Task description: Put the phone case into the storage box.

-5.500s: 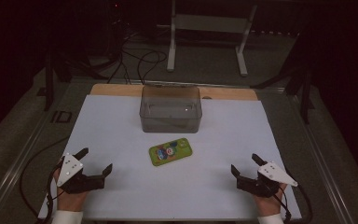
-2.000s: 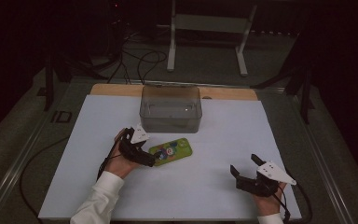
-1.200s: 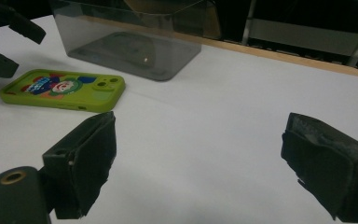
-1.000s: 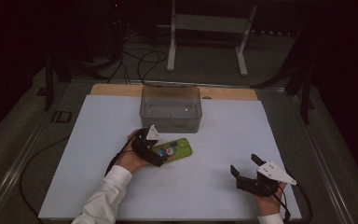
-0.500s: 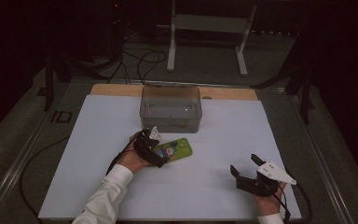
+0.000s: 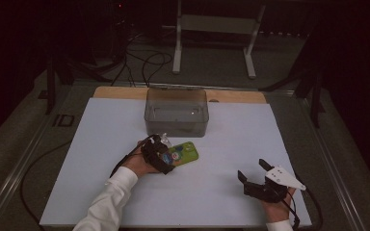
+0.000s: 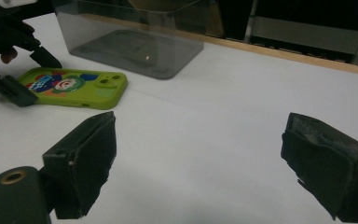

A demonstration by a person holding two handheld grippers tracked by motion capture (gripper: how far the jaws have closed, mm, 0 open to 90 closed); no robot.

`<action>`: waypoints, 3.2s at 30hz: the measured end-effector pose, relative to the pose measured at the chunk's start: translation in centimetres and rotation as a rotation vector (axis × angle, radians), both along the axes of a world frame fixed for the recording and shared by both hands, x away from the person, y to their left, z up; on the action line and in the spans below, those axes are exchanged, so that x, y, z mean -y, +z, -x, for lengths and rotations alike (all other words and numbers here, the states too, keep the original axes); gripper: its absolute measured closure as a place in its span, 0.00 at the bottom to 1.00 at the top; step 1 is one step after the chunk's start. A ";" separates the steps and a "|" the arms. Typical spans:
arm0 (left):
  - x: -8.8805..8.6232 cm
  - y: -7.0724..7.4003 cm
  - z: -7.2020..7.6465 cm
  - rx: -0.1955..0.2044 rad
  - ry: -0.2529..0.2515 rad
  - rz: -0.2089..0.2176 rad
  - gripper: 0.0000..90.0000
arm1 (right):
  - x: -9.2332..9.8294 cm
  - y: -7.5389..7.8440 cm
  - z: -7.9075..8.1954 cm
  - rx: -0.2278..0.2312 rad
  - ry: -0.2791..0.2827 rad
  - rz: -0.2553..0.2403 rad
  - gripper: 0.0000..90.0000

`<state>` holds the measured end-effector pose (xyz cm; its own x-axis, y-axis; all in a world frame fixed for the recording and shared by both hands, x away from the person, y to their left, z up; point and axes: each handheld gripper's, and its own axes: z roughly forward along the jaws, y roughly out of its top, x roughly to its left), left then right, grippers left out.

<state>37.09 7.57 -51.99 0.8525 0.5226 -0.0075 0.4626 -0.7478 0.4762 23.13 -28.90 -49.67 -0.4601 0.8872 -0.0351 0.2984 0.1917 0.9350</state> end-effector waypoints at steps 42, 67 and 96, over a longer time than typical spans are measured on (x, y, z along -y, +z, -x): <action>-0.1 2.8 1.5 0.103 0.024 0.067 0.18 | 0.0 0.0 -0.3 -0.046 0.016 -0.037 0.11; -0.7 5.2 2.8 0.236 0.111 0.186 0.18 | -0.9 1.5 -1.4 -0.080 0.064 -0.102 0.11; -0.5 7.1 3.5 0.352 0.164 0.288 0.18 | -4.7 3.7 -5.2 -0.137 0.116 -0.191 0.11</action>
<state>33.59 8.07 -44.93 0.7356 0.6696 0.1023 0.3375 -0.4932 0.8018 28.36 -24.17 -45.94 -0.5482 0.8126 0.1977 0.4107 0.0557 0.9101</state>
